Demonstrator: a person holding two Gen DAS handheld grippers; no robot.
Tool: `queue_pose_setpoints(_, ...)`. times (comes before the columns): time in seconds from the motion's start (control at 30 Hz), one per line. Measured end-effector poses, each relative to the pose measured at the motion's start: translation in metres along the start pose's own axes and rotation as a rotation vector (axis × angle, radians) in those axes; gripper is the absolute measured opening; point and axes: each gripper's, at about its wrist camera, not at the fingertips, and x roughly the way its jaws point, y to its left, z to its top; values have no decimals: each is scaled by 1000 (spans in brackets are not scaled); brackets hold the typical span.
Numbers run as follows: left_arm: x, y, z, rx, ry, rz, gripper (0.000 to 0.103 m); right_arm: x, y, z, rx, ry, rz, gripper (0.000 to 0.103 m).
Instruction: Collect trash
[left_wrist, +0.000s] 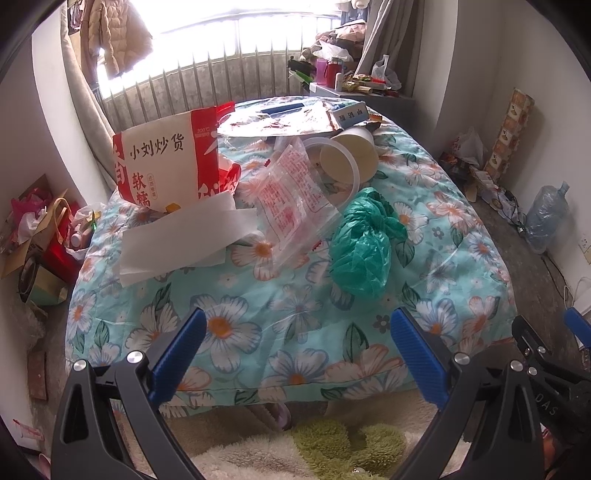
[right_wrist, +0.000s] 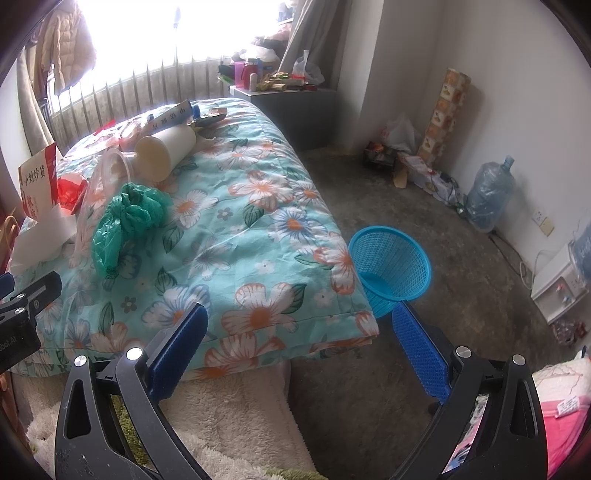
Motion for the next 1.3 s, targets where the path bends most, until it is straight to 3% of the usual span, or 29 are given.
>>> queue_pose_setpoints(0.7,6,6,-4,-9,20,13,97,2,4,-5,14,-8,22,95)
queue_pose_setpoints(1.0,12,36,-4,-107,24,9,97,5,10,9,51,-32,82,95)
queue_pose_setpoints(1.17,14,73,0,-156,-11,-38,97,4,25,33,48,-66,222,95)
queue_pose_setpoints(1.3,17,111,1,-249,-45,-191,97,18,40,50,103,-7,451,95)
